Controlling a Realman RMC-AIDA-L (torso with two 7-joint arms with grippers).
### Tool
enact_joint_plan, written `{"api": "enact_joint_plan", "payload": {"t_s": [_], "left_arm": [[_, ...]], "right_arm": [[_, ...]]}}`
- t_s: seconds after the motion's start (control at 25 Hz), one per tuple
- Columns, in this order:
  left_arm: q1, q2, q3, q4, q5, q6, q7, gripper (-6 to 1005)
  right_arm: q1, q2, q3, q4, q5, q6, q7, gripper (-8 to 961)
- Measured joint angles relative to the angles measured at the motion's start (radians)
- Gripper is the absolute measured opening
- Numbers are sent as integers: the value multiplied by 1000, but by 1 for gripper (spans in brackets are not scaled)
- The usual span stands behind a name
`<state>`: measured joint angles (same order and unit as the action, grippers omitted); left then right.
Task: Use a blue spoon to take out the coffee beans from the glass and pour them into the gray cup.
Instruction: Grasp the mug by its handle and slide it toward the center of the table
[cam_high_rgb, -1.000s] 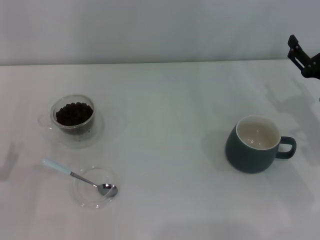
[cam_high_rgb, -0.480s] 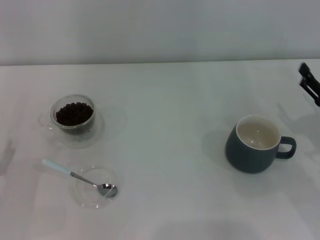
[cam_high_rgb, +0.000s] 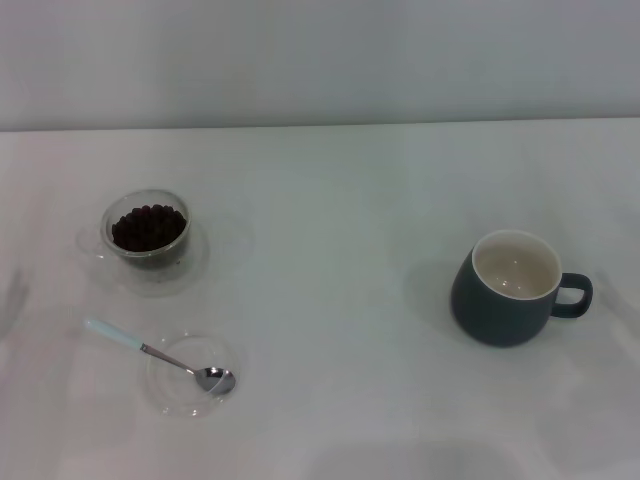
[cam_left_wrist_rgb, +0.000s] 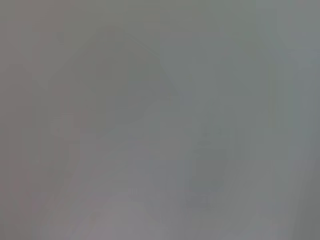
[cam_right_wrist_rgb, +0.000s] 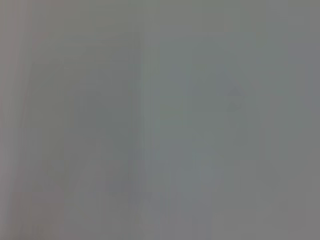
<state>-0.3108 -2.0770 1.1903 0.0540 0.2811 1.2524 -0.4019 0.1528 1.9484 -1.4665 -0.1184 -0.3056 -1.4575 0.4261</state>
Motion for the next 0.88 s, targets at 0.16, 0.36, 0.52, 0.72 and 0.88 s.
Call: {"api": "enact_joint_plan", "payload": {"t_s": [0.16, 0.36, 0.52, 0.72, 0.88], "left_arm": [[-2, -1, 0, 1, -44, -1, -5, 888], [-3, -1, 0, 3, -63, 1, -6, 887], [-4, -1, 0, 4, -67, 2, -7, 887], [-13, -2, 0, 4, -80, 1, -2, 888], [-23, -2, 0, 4, -80, 0, -1, 888]], "right_arm": [[-26, -4, 0, 2, -75, -3, 13, 794], [-32, 4, -1, 10, -127, -3, 15, 788], [-32, 7, -8, 13, -144, 6, 16, 784], [-19, 22, -16, 27, -158, 38, 18, 779], [-13, 34, -18, 29, -159, 67, 10, 775]]}}
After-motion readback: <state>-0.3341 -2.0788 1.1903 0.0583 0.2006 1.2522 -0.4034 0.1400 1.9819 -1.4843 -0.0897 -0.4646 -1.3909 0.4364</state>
